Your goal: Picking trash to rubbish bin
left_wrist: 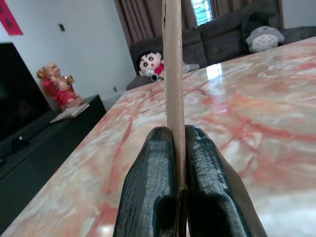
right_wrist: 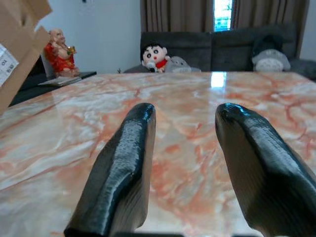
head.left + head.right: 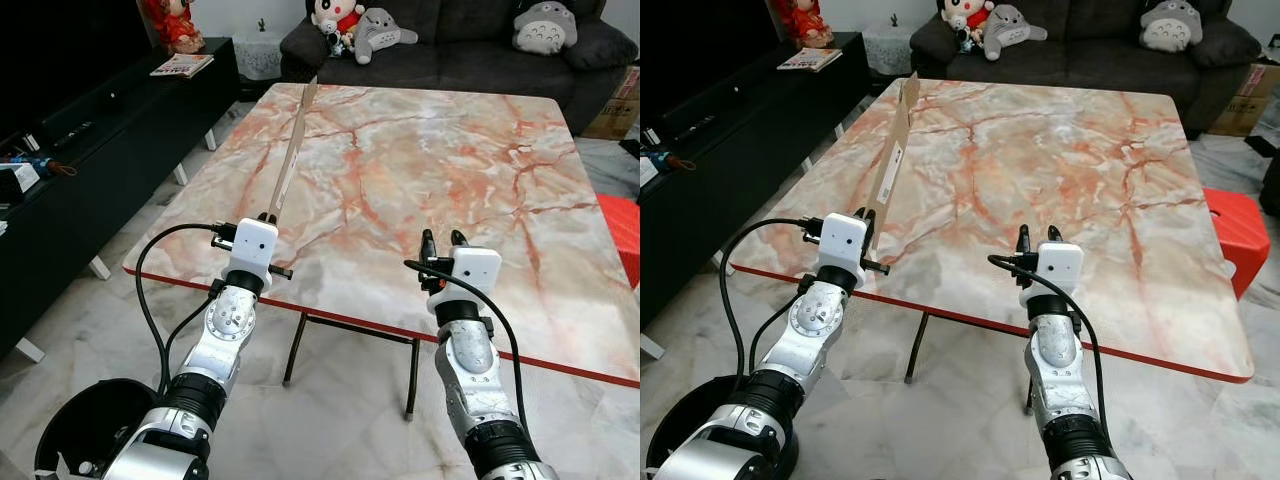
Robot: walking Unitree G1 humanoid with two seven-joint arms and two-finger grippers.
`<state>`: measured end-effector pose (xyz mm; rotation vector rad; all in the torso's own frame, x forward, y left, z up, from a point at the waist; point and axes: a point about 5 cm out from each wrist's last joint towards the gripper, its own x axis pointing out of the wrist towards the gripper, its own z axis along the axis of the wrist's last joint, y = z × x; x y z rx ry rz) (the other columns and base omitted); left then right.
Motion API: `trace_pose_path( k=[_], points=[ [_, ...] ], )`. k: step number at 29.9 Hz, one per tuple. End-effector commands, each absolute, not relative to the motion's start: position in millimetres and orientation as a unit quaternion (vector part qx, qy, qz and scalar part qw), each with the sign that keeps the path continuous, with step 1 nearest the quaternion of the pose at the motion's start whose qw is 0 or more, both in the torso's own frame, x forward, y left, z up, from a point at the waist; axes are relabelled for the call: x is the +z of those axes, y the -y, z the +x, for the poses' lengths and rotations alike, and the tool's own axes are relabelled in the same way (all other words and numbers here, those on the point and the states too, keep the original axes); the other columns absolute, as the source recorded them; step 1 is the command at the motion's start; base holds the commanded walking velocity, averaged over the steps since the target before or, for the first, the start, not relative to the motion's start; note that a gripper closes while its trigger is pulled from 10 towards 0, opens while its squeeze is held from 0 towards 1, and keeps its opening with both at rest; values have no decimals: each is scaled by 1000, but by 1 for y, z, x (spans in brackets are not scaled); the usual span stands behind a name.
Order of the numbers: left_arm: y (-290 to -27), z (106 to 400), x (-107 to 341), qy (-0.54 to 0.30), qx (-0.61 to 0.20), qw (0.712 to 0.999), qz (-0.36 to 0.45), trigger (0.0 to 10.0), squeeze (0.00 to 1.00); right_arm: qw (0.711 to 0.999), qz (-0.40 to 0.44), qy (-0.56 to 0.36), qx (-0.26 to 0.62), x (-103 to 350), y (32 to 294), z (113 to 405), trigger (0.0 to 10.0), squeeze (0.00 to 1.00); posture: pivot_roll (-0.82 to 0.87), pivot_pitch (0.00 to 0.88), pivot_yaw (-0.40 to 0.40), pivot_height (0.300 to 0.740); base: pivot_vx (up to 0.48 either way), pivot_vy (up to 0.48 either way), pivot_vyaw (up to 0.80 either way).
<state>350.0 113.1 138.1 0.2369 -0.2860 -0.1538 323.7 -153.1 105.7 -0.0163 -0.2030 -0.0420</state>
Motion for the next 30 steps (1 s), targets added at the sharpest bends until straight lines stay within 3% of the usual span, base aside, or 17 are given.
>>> trace_pose_path(
  k=[1,30],
  points=[
    [-112,349,137,144,-84,979,121,10000,0,994,-11,106,-23,107,154,324,10000,0,161,0,58,740,0,-480,0],
    [-111,349,137,144,-83,980,107,10000,0,995,-17,100,-23,105,156,323,10000,0,162,0,53,740,0,-459,0]
  ],
)
